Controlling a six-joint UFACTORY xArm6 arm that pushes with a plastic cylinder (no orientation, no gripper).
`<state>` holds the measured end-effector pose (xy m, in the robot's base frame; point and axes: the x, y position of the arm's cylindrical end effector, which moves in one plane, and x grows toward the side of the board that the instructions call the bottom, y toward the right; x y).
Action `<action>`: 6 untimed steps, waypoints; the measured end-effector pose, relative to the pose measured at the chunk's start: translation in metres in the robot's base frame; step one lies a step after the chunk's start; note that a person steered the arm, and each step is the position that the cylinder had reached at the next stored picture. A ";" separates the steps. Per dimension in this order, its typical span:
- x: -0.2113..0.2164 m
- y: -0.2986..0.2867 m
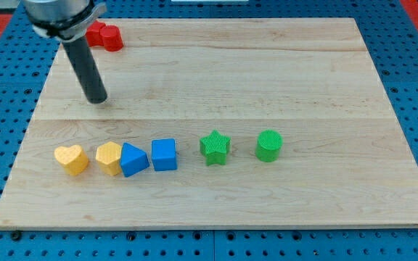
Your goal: Move the arm to the right of the red circle
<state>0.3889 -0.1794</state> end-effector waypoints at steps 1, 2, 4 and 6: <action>-0.030 0.069; -0.044 0.127; -0.042 0.148; -0.163 0.056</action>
